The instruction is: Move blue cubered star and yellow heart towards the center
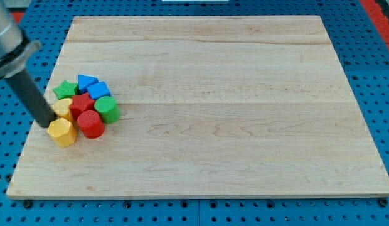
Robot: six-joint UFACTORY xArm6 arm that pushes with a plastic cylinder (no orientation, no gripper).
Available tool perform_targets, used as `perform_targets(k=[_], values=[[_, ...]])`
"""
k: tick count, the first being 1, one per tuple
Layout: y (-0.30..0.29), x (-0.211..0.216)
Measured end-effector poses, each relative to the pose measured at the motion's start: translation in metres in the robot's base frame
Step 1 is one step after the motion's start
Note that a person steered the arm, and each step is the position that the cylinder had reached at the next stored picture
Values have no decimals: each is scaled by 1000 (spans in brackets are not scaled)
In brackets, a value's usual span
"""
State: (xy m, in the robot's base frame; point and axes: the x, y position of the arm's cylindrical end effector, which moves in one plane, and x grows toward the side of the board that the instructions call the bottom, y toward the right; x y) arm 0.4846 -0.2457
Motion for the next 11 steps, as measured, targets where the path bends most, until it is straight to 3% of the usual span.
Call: perform_targets(k=[1, 3, 6, 7, 9, 11], values=[[16, -3], [-33, 1], [-30, 4], [-20, 4], [65, -27], [101, -61]])
